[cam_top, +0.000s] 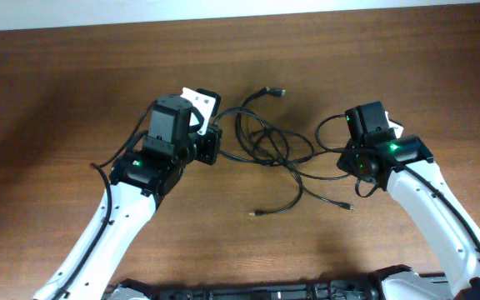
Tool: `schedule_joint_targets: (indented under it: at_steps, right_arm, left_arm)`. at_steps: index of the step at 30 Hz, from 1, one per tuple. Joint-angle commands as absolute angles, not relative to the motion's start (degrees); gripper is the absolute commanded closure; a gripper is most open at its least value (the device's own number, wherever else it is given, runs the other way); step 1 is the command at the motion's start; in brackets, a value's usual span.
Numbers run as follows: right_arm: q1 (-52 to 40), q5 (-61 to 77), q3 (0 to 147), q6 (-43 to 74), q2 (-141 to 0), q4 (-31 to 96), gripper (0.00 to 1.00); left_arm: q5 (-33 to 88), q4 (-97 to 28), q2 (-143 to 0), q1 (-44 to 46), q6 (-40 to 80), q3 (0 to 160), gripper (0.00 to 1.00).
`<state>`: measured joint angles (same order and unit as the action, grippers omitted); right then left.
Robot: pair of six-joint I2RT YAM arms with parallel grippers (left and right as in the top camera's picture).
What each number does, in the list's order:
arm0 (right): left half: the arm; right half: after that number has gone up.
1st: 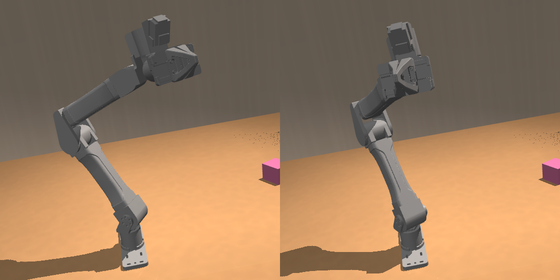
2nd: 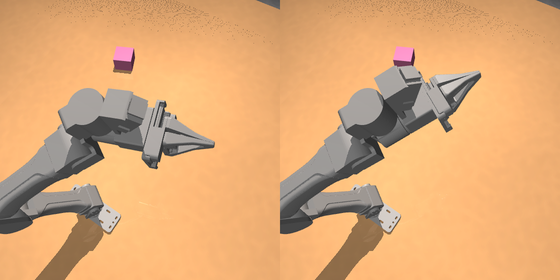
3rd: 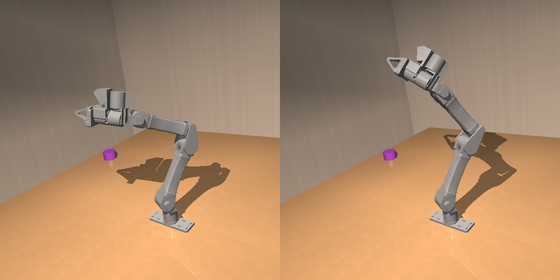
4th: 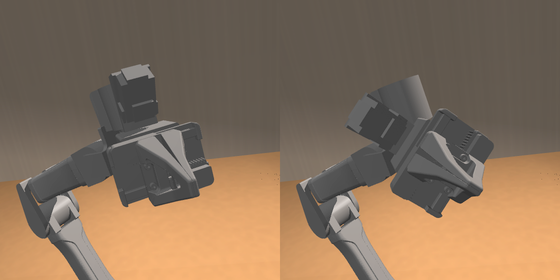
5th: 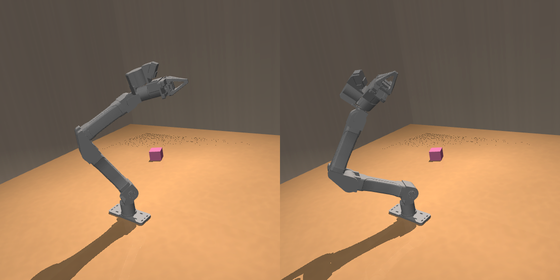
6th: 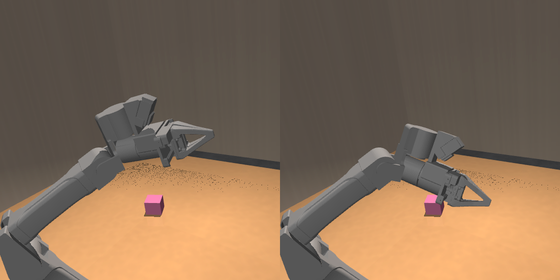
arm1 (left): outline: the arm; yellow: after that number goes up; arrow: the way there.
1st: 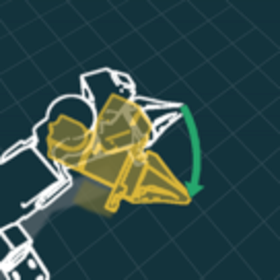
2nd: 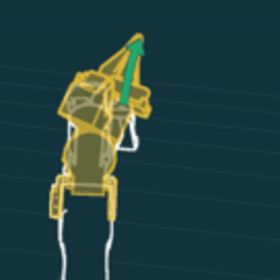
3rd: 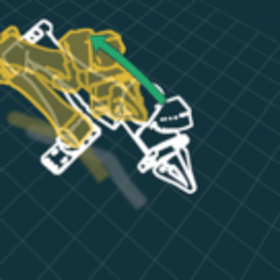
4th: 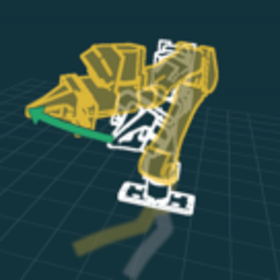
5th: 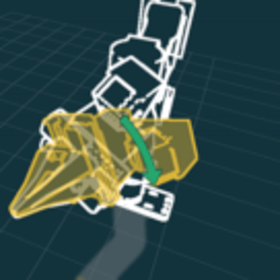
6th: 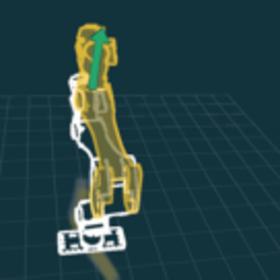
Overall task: Untangle cables
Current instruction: 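Pull the cables apart, left gripper left and right gripper right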
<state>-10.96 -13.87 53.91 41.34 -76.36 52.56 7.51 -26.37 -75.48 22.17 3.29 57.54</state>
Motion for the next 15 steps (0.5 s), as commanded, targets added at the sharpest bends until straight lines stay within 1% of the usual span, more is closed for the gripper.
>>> schedule_joint_targets:
  at_steps: [1,4,6,9,15]
  right_arm:
    - [-10.74,-25.5,54.43,41.6,-76.58,53.93,0.96]
    - [-8.32,-28.62,54.43,44.05,-76.58,55.61,0.96]
    - [-4.16,-28.73,54.43,44.03,-76.58,56.42,0.96]
    - [2.28,-28.71,54.43,44.01,-76.58,57.69,0.96]
    - [9.58,-28.25,54.43,43.81,-76.58,58.37,0.96]
  left_arm:
    - [3.55,-26.24,-74.19,21.52,3.88,58.22,1.0]
    - [3.55,-26.26,-74.19,20.01,3.86,58.22,1.0]
    - [2.13,-26.26,-74.19,17.61,3.92,58.22,1.0]
    - [-1.91,-26.2,-74.19,12.21,8.4,58.22,1.0]
    - [-1.93,-24.01,-74.17,-0.54,16.14,58.24,1.0]
